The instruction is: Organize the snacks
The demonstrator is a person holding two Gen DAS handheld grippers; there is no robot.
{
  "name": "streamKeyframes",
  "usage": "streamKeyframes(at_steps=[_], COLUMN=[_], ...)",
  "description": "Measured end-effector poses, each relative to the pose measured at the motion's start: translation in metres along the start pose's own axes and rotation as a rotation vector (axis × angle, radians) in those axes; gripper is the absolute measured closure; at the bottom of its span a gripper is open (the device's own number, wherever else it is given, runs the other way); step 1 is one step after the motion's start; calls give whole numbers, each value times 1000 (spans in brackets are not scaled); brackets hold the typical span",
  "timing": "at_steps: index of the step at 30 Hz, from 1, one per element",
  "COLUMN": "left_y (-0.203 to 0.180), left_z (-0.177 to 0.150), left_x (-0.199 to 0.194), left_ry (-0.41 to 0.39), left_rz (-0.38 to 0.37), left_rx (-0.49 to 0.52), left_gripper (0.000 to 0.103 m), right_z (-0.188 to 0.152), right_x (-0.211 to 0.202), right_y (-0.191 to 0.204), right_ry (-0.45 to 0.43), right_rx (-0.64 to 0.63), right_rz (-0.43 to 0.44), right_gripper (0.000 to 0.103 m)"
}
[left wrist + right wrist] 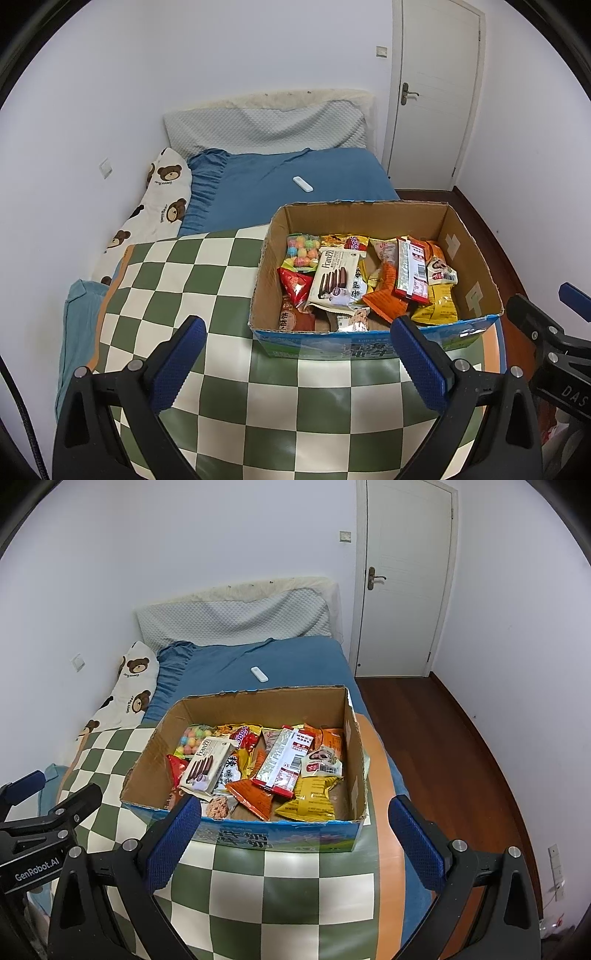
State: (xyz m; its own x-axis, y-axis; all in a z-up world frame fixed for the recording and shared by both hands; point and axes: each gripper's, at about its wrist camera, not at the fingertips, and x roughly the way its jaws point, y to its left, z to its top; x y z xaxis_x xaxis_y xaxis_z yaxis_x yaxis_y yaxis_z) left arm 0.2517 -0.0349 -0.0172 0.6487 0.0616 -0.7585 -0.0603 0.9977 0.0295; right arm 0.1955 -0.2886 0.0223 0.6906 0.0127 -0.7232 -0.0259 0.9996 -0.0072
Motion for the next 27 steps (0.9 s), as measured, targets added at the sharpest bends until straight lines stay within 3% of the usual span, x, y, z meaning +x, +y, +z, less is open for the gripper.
streamKeyframes(at_steps=[27], left_y=[-1], left_z=[-1], left_x=[-1], left_ry=[-5], left_rz=[-7], left_rx=[9], left_gripper=[1], right_z=[5], right_x=[-1], right_y=[-1], right_ry=[-1], right_rx=[-5], right_rz=[9], right_gripper=[0])
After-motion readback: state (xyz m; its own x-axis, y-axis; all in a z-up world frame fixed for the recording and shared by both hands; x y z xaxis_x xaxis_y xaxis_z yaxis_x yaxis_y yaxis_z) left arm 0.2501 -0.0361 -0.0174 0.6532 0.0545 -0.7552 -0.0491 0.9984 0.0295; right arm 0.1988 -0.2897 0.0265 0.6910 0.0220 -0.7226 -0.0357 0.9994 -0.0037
